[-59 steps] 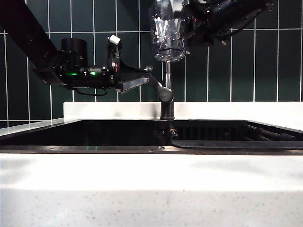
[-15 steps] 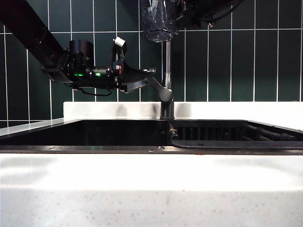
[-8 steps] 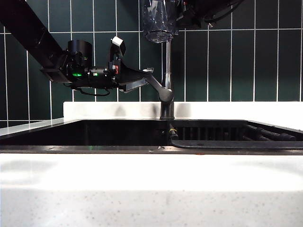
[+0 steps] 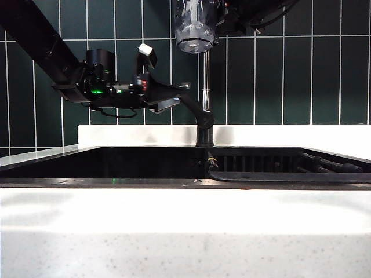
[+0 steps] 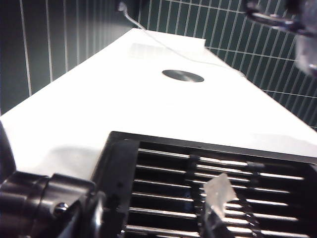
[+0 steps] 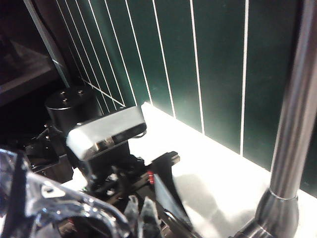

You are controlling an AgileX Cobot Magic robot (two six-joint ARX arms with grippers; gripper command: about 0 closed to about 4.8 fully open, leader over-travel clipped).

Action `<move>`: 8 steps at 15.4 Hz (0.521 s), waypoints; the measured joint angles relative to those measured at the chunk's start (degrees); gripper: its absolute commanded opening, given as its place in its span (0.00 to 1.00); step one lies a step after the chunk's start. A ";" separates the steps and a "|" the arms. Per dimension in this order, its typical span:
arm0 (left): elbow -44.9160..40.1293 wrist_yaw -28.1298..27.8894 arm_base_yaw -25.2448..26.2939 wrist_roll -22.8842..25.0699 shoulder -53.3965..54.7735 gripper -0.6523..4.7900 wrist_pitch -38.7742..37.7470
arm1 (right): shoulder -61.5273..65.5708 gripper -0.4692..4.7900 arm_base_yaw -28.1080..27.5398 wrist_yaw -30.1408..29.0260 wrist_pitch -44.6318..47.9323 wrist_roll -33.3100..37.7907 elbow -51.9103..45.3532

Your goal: Pick up the mug next to the sink, go to the faucet to get some water, pour the water into the sink, and finally put the mug back to its place.

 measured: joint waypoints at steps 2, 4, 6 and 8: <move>-0.02 -5.31 -0.31 1.07 0.00 0.77 0.02 | 0.00 0.08 0.02 0.00 -0.09 -0.20 0.00; -0.04 -10.38 -0.13 1.11 0.00 0.81 0.02 | 0.00 0.08 -0.02 0.02 -0.33 -0.28 0.00; -0.04 -11.54 -0.17 1.14 0.00 0.81 0.02 | 0.00 0.08 -0.20 0.02 -0.35 -0.28 0.00; -0.04 -12.15 -0.17 1.11 0.00 0.81 0.00 | 0.00 0.08 -0.28 0.02 -0.35 -0.31 0.00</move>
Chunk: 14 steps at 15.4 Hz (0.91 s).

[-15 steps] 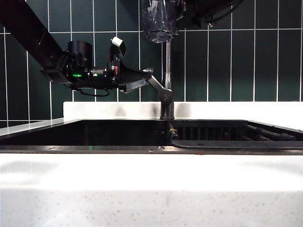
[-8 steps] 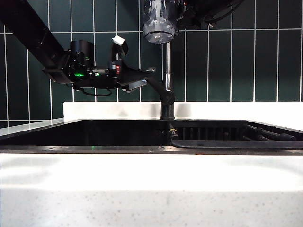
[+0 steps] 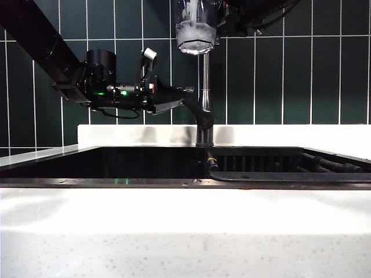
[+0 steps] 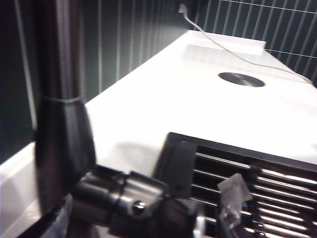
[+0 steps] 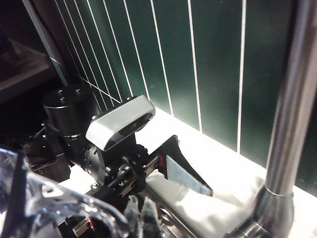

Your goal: Pick up the mug next to the sink, go to the faucet to get some water, pour the water into the sink, and finally put the mug back to its place.

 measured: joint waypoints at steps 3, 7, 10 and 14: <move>0.00 -0.94 0.00 0.00 0.00 0.81 0.02 | 0.00 0.08 0.00 0.00 -0.02 0.00 -0.02; 0.02 -0.98 0.02 0.00 0.00 0.81 0.00 | 0.00 0.08 0.00 0.00 -0.39 -0.20 -0.02; 0.02 -3.06 0.00 0.15 0.00 0.81 0.02 | 0.02 0.08 0.00 0.00 -0.48 -0.24 -0.02; 0.02 -11.56 -0.50 0.52 -0.15 0.80 0.07 | 0.02 0.08 0.00 0.02 -0.92 -0.37 -0.04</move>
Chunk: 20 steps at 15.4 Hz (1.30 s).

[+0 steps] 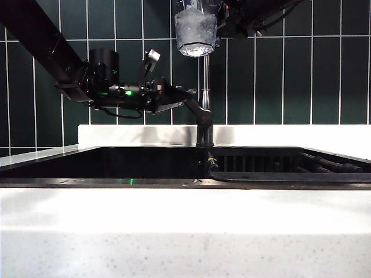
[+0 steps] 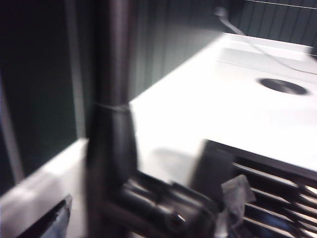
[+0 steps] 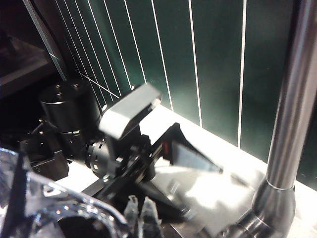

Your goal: Pick up the mug next to the sink, go to the faucet to get some water, pour the water into the sink, and finally put the mug back to its place.

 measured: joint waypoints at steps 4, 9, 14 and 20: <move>0.07 -9.33 -1.29 -1.25 -0.57 0.80 1.25 | 0.11 0.08 0.00 -0.02 0.02 -0.02 0.00; 0.11 1.73 0.81 -0.81 -0.13 0.81 2.78 | 0.11 0.08 -0.07 -0.02 -0.61 -0.50 0.00; 0.02 8.37 0.44 -1.95 -0.13 0.80 3.89 | 0.13 0.08 -0.07 0.00 -0.72 -0.55 0.00; 0.02 13.31 3.58 -5.05 -0.15 0.70 3.85 | 0.13 0.08 -0.04 -0.02 -2.34 -1.57 0.00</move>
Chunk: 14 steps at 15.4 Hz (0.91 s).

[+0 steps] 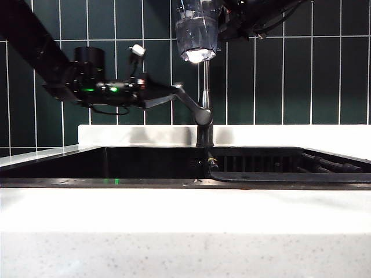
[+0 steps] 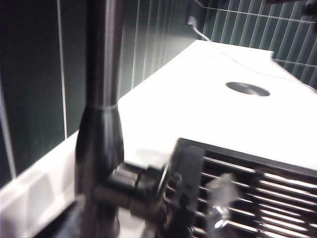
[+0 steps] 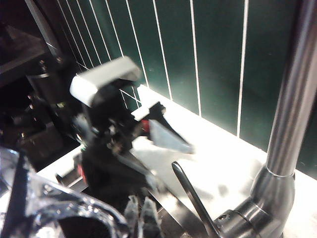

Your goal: Pick up the mug next to the sink, go to the faucet to get some water, pour the water into the sink, and finally put the mug back to its place.

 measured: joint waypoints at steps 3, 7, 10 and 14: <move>-0.22 2.78 1.33 -1.16 -1.05 0.68 -0.68 | 0.00 0.08 0.02 0.00 -0.20 -0.13 0.00; -0.15 6.49 2.73 0.63 -5.01 0.48 -5.42 | 0.00 0.08 -0.33 -0.09 -0.63 -0.39 0.00; -0.15 5.11 3.50 18.18 -7.96 0.15 -28.22 | 0.00 0.08 -0.52 -0.07 -2.34 -1.46 0.00; -0.24 2.91 3.45 54.99 -12.17 0.11 -68.72 | 0.00 0.08 -0.57 -0.11 -2.97 -3.23 -0.02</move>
